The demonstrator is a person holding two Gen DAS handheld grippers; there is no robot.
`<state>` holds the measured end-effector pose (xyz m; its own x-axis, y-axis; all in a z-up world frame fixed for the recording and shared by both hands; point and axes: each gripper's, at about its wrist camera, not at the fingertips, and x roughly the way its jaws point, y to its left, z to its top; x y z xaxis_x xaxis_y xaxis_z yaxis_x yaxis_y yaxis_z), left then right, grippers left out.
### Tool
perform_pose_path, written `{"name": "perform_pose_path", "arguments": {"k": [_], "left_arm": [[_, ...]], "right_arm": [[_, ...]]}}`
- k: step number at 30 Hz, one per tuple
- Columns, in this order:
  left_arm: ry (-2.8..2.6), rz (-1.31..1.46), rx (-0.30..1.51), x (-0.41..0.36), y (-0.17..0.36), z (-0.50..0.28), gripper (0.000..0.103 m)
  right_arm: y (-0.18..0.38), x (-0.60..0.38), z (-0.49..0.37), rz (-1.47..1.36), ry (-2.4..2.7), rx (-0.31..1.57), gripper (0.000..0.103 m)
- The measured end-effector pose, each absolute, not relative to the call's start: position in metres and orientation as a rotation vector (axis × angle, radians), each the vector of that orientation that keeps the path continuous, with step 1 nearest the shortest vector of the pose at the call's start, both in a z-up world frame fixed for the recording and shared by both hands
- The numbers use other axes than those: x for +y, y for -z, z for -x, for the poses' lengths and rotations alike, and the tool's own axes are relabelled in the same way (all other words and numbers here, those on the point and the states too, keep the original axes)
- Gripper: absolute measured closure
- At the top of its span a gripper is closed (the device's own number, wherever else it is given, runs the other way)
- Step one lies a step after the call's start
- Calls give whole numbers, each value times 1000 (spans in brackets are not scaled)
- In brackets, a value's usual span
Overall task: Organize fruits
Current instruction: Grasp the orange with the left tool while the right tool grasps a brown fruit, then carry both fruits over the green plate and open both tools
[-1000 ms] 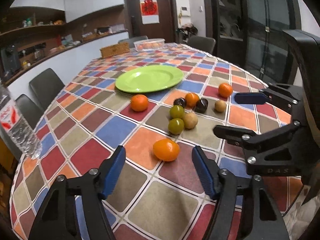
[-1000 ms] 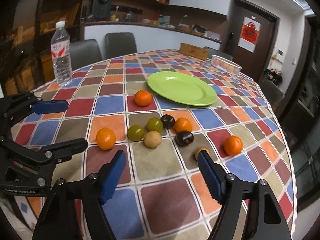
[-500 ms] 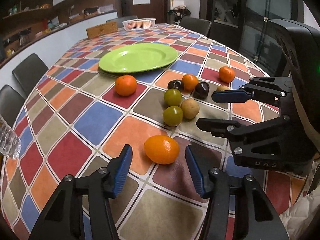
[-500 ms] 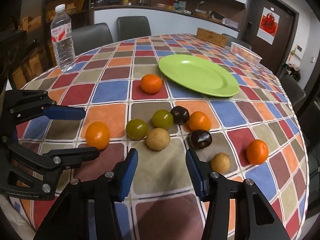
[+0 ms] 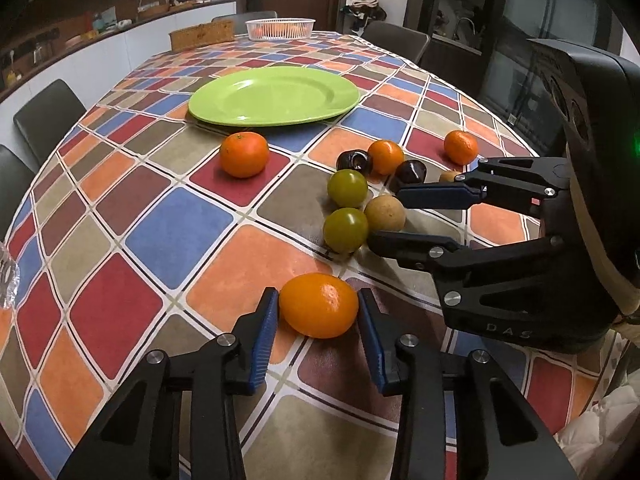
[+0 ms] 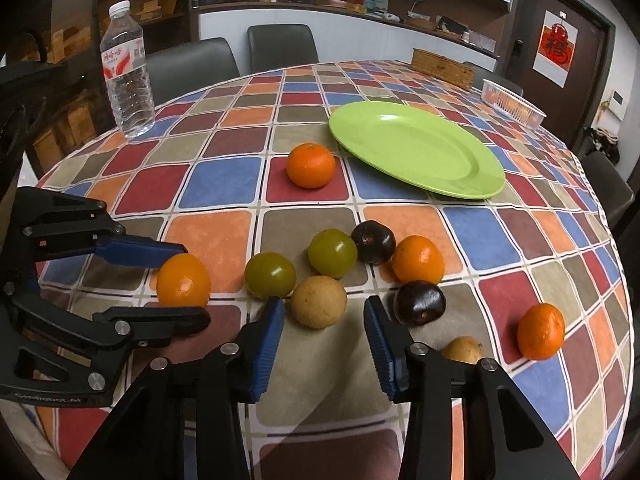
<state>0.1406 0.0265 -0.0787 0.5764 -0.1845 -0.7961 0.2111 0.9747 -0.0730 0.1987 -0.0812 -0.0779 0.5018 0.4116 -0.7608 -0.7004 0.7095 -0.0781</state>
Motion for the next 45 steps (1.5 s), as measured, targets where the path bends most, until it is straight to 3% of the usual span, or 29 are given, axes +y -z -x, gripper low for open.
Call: {"name": "perform_pose_path", "arguments": {"k": [6,27,45], "left_arm": [[216,-7,920,29,75,-142,65],[181,-6,753,33,26,-148,65],[177,-7,716,44,-4,-233,65]], "right_arm": [[80,-78,-201,404,-707,799,72],[37,-91,-195,292,-662,731,72],[0,-90,-270,233,-606,690,72]]}}
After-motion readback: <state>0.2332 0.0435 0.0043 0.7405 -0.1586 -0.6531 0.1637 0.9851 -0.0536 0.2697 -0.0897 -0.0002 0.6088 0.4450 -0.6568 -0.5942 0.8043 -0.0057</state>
